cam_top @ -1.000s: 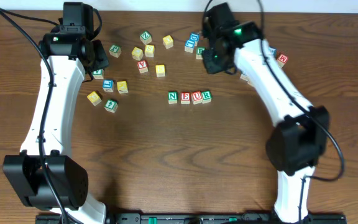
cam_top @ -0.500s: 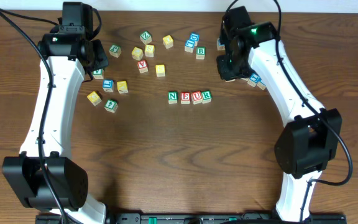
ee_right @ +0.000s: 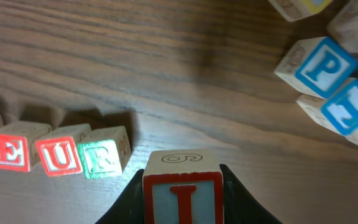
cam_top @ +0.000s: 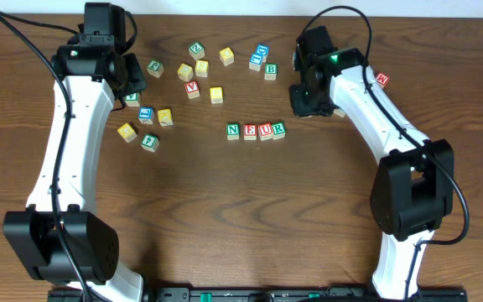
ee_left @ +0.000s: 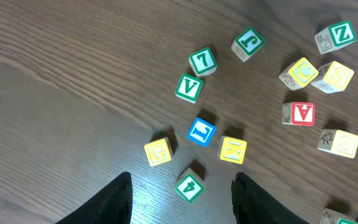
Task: Spell out NEURIPS
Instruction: 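Carry the red I block right of the green R block and release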
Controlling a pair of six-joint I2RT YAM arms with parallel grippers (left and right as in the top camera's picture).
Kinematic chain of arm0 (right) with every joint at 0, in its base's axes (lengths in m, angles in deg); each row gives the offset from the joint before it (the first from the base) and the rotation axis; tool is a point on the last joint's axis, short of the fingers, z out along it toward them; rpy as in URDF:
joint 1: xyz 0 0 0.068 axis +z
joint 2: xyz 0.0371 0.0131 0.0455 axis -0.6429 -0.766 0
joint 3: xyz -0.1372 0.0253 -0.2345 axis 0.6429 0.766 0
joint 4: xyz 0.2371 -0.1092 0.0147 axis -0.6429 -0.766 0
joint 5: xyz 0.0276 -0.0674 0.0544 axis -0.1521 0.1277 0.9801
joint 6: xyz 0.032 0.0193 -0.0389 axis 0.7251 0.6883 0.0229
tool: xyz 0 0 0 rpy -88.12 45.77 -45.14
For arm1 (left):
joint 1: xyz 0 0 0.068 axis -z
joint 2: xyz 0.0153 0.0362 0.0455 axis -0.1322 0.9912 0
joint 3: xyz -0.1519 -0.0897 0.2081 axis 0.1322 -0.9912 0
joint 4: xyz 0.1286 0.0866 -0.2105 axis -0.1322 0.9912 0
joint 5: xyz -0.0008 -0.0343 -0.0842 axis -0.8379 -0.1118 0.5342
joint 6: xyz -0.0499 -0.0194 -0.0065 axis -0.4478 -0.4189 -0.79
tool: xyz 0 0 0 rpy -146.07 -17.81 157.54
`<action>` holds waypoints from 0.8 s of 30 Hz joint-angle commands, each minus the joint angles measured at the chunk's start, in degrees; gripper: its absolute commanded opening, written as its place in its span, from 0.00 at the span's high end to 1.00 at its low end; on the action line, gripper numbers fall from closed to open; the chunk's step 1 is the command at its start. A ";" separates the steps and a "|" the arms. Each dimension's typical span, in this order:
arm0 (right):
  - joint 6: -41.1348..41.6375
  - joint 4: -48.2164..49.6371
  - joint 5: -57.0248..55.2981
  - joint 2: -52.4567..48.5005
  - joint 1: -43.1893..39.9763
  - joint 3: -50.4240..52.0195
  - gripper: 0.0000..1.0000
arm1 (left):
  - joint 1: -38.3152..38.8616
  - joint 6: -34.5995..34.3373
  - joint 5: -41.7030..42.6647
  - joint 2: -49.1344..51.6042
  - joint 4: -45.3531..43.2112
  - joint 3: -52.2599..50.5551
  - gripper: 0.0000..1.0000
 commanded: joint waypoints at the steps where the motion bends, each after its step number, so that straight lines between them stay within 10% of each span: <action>1: 1.01 2.75 1.16 -0.28 0.26 3.78 0.78 | -0.04 -0.26 -0.74 -1.36 0.11 0.50 0.49; 24: -0.72 16.55 1.11 -0.28 4.02 13.29 0.66 | -0.04 -0.26 -0.72 -1.36 0.15 0.50 0.49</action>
